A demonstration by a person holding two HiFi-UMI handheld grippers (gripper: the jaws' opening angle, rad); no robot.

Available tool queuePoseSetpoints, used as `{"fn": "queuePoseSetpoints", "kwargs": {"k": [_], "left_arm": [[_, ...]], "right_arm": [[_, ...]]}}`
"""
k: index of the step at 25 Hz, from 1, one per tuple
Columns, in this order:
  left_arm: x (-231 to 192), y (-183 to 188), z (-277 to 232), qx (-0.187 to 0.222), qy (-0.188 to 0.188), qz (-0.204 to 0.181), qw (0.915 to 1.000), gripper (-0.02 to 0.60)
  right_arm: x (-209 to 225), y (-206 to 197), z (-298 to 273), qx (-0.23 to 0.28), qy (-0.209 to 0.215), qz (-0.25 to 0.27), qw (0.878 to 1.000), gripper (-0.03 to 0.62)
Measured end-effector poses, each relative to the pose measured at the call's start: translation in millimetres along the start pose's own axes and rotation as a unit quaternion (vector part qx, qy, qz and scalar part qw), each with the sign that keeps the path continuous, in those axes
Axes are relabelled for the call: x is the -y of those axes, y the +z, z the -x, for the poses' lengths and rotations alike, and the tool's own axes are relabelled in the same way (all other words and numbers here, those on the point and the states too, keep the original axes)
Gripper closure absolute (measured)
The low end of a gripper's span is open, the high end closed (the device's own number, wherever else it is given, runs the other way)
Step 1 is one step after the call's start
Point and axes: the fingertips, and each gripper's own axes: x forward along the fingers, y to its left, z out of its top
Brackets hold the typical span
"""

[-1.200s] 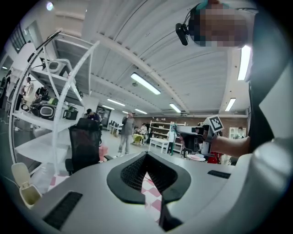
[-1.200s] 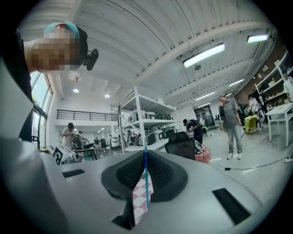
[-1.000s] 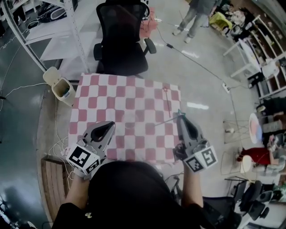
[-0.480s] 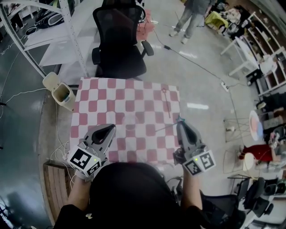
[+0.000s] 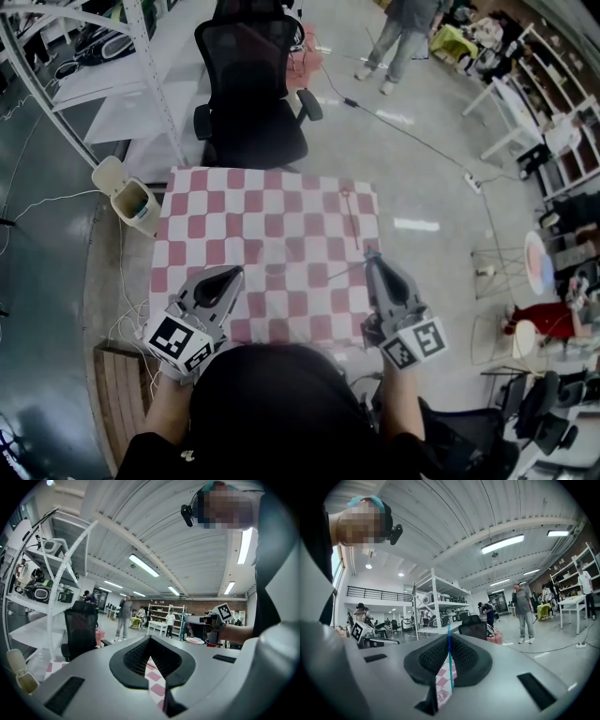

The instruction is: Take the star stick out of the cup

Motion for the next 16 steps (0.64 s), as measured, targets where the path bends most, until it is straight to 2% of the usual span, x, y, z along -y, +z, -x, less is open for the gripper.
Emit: {"fn": "queuePoseSetpoints", "kwargs": {"k": [16], "left_arm": [[1.7,0.9,3.0,-0.002,-0.002,-0.005,1.0000,0.541]], "right_arm": [[-5.7,-1.7,3.1,0.001,0.005,-0.001,1.000,0.566]]}}
